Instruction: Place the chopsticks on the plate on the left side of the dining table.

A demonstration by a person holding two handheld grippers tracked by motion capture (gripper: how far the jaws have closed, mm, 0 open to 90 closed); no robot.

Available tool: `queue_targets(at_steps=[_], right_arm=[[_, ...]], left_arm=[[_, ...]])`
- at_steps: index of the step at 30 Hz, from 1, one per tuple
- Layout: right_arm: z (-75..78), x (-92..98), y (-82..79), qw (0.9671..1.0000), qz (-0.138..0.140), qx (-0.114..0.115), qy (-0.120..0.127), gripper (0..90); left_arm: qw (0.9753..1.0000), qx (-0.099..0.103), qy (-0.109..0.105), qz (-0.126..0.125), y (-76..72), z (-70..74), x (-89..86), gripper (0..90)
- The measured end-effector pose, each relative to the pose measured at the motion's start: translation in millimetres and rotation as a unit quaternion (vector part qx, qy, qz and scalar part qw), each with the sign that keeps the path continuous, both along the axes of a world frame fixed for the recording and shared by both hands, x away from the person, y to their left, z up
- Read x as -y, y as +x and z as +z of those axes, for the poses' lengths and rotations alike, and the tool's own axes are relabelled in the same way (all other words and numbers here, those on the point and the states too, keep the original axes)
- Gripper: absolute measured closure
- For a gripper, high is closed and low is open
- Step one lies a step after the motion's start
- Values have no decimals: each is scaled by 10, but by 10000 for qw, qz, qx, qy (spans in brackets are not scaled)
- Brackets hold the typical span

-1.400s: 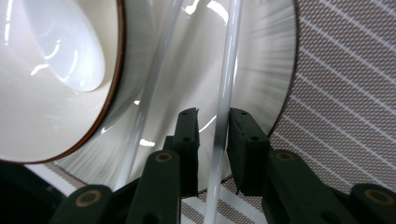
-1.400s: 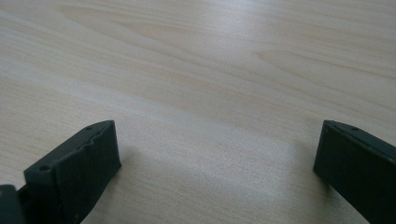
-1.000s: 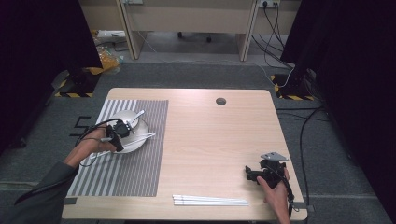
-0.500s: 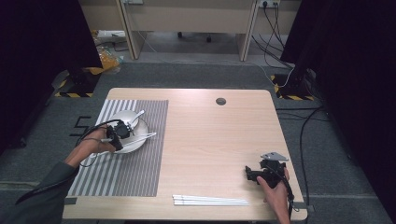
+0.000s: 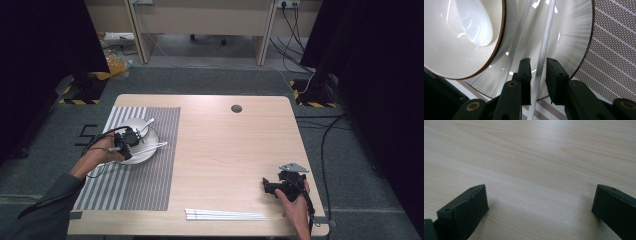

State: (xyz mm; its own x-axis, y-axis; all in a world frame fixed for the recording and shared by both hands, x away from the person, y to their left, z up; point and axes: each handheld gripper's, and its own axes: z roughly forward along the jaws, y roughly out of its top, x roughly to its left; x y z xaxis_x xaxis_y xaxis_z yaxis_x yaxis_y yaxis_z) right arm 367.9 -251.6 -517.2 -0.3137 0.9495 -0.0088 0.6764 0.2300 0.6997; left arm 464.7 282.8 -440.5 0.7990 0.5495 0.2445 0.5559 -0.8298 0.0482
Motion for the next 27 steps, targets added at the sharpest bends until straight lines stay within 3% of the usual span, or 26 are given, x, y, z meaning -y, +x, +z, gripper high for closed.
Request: queue_targets(at_steps=[6,17,27], right_arm=[[0,0,0,10000,0,0,1,3],[0,0,0,10000,1,0,1,3],[0,0,0,10000,1,0,0,3]], left_arm=[[9999,-38,47,95,-20,-35,-77,721],[9992,228,309,109,5,-19,-105,703],[9989,292,331,142,40,-27,-110,683]])
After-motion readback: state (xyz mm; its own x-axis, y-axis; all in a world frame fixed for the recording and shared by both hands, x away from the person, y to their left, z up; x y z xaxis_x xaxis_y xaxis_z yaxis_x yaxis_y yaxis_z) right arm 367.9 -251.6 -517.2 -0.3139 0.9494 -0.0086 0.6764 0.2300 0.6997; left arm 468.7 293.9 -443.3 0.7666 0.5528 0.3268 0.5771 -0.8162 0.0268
